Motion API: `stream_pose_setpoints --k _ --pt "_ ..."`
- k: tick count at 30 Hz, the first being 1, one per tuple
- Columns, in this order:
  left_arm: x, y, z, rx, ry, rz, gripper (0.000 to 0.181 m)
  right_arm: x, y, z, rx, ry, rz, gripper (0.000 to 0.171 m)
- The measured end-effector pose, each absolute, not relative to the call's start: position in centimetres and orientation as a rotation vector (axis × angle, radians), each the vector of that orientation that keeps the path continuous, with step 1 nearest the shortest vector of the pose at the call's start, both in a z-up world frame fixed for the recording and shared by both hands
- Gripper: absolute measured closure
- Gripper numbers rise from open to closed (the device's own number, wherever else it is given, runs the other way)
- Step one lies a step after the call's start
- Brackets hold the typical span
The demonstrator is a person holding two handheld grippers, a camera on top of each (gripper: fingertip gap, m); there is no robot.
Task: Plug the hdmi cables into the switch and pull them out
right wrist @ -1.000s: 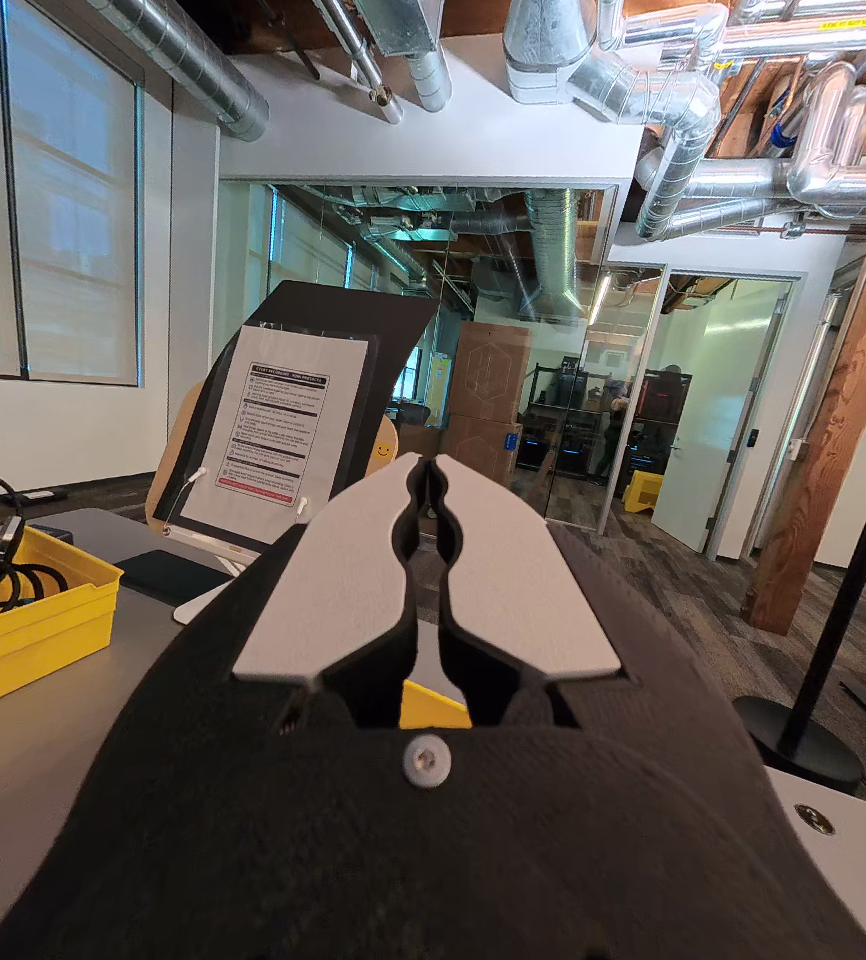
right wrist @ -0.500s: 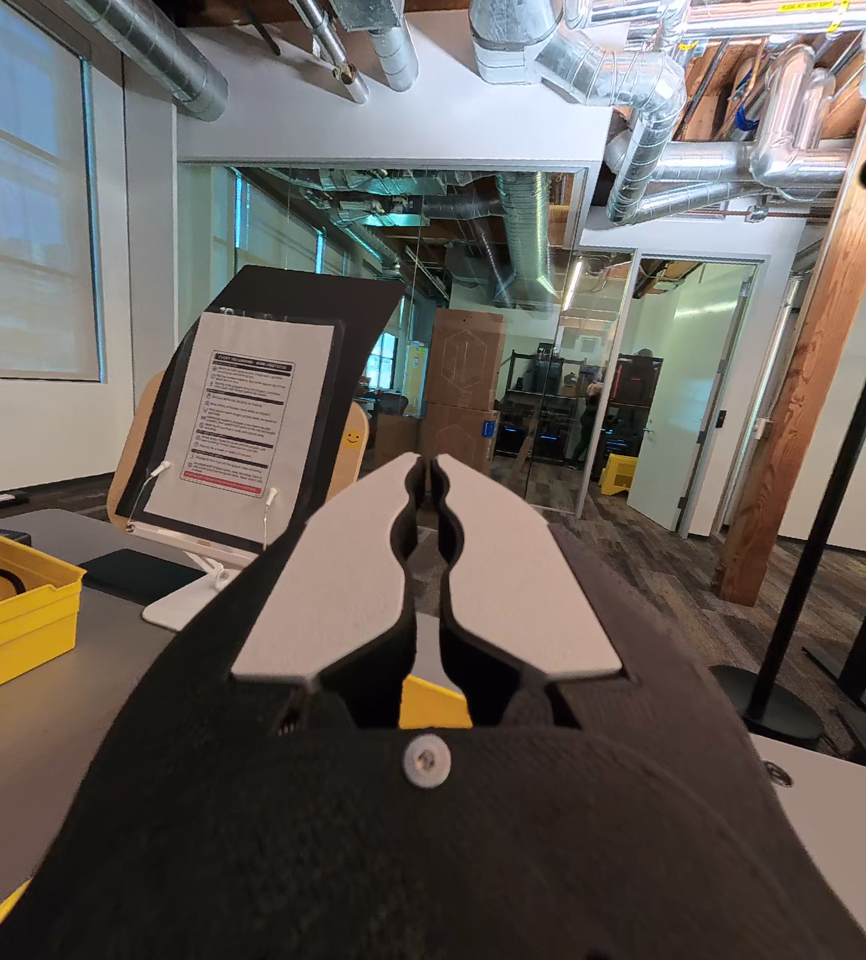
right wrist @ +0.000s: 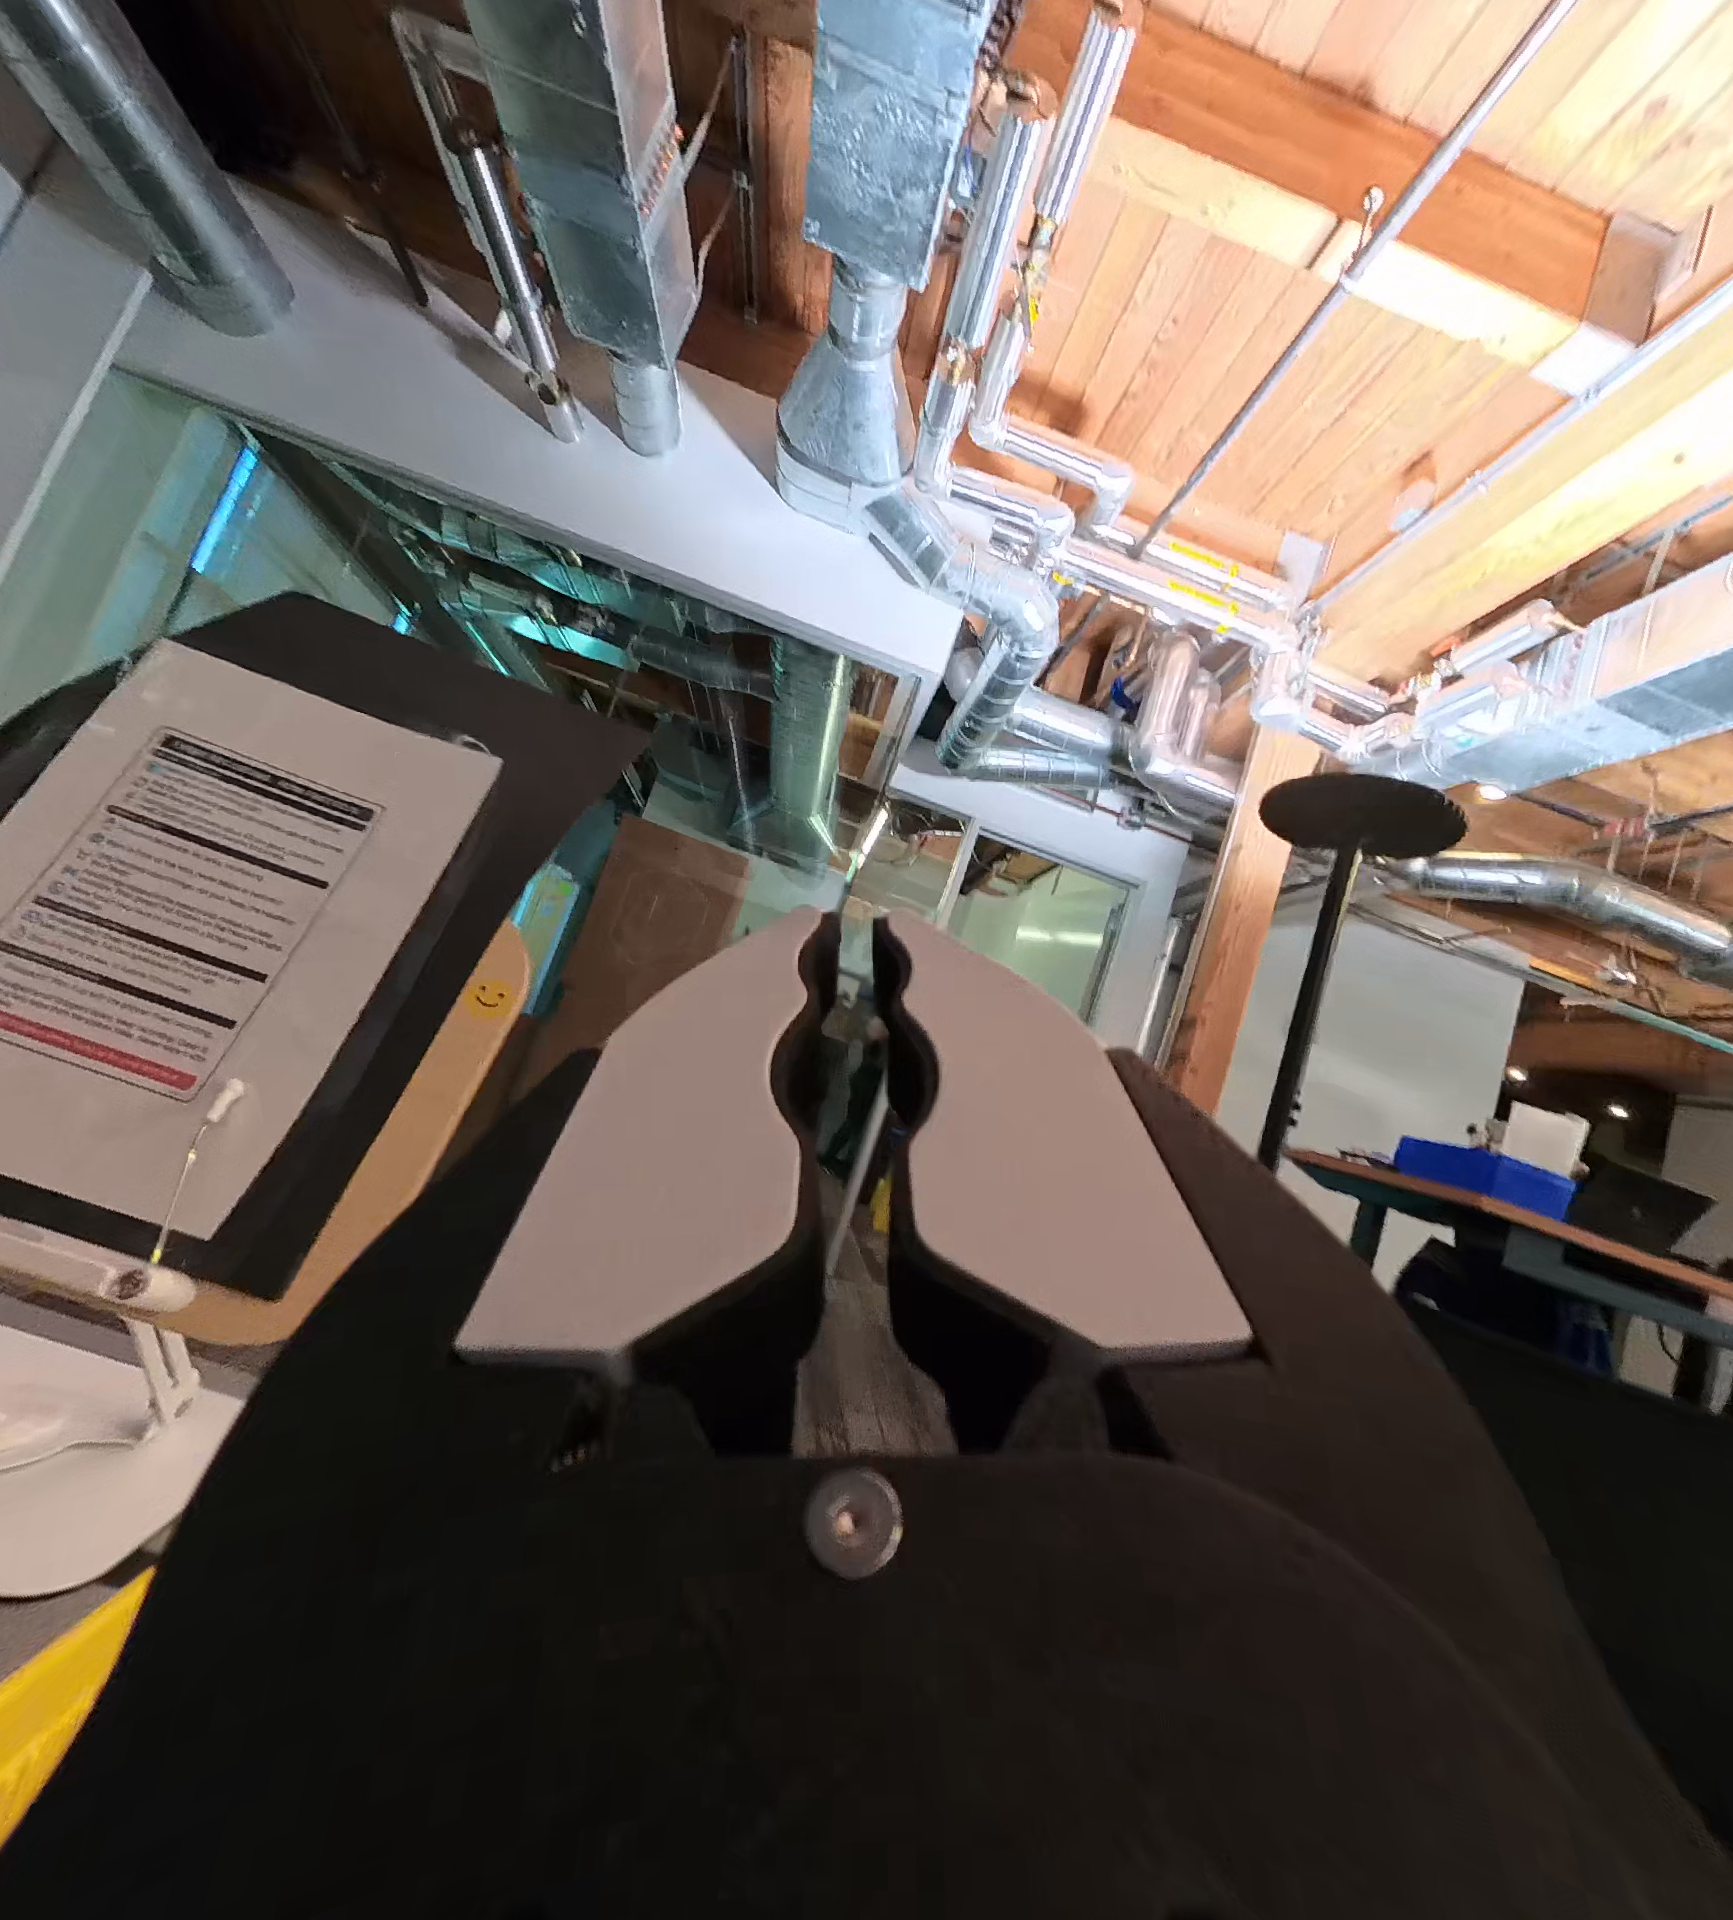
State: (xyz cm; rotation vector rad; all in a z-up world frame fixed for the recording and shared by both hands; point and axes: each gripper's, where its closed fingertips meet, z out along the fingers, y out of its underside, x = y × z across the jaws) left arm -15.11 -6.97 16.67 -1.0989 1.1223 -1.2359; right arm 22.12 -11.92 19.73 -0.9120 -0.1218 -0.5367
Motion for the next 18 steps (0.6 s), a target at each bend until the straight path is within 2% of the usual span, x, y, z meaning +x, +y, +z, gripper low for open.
stream_pose_setpoints --k 9,18 --pt "-14.9 -5.2 14.7 -1.191 1.173 -1.201 0.17 19.7 -12.4 19.9 -0.781 -0.096 -0.315 0.163" --pt "-18.2 -4.4 17.0 -1.167 1.091 -1.265 0.169 17.9 -9.7 17.9 -0.845 -0.129 -0.334 0.164"
